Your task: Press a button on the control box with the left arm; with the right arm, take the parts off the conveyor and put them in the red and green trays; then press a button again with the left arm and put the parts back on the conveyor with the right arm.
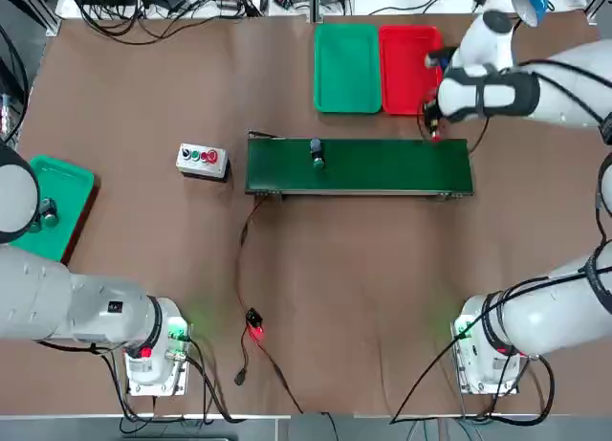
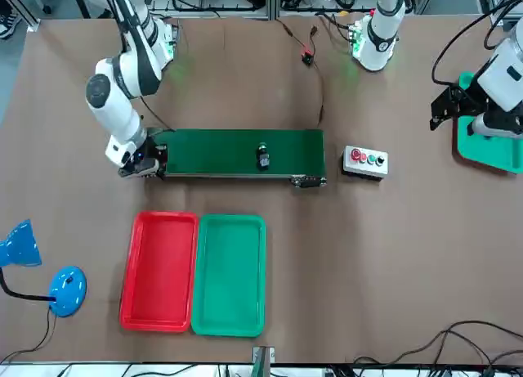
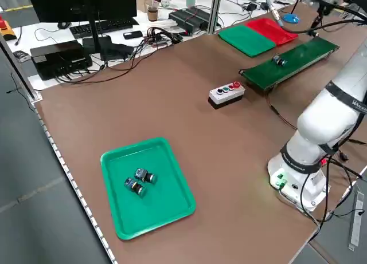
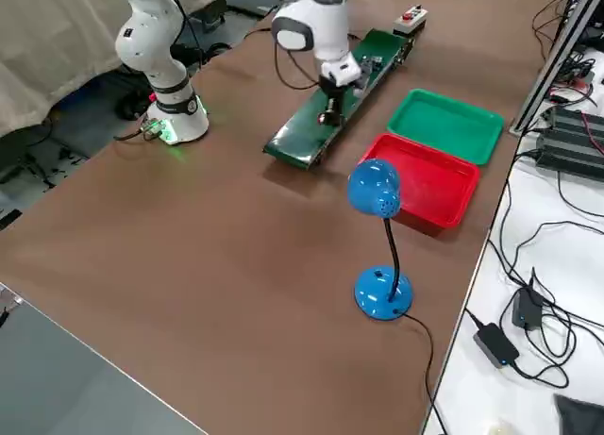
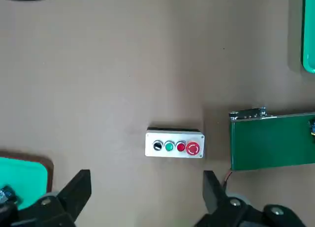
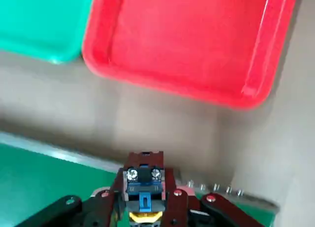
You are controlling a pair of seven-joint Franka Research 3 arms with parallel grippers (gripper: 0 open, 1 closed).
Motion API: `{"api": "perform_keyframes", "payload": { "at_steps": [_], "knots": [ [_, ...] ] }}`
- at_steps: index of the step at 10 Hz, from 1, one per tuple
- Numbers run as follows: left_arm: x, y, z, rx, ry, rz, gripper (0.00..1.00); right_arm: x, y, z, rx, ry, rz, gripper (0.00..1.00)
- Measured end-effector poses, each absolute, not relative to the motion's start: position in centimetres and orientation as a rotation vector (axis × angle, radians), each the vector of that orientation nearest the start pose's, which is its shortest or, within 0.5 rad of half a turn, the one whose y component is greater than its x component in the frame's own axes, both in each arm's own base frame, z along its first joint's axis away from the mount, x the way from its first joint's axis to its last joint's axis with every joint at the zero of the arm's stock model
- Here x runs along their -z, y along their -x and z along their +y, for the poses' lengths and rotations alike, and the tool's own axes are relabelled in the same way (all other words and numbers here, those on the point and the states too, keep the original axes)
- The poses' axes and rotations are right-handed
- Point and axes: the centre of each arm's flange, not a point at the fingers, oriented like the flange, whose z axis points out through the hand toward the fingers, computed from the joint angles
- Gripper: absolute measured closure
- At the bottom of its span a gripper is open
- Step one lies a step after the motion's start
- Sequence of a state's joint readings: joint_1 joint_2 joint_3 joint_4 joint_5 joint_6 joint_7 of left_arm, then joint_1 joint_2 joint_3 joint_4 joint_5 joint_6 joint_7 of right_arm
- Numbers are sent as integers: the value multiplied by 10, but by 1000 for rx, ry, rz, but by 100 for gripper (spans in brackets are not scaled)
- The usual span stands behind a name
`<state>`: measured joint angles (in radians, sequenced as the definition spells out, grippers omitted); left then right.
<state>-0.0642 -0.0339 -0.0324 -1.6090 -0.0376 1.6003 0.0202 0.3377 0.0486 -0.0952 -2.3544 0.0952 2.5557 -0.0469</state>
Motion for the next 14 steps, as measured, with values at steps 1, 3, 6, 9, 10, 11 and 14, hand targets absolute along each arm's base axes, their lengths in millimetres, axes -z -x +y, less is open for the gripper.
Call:
{"api": "perform_keyframes", "payload": {
  "at_steps": [1, 3, 6, 9, 10, 11, 14],
  "knots": [
    [-628, -544, -57, 38, 3173, 185, 0, -343, -531, 119, 295, 3042, -297, 67],
    [-627, -544, -57, 36, 3173, 186, 0, -348, -595, 112, 377, 3039, -220, 67],
    [-627, -544, -60, 35, 3173, 194, 0, -295, -668, 115, 381, 3042, -85, 67],
    [-627, -543, -60, 27, 3173, 193, 0, -250, -698, 71, 352, 3071, -15, 67],
    [-626, -543, -60, 15, 3173, 193, 0, -243, -699, 58, 338, 3078, -13, 67],
    [-626, -542, -60, 10, 3172, 193, 0, -232, -699, 53, 315, 3084, -13, 67],
    [-625, -541, -61, -3, 3172, 196, 0, -203, -695, 61, 274, 3092, -33, 67]
  ]
}}
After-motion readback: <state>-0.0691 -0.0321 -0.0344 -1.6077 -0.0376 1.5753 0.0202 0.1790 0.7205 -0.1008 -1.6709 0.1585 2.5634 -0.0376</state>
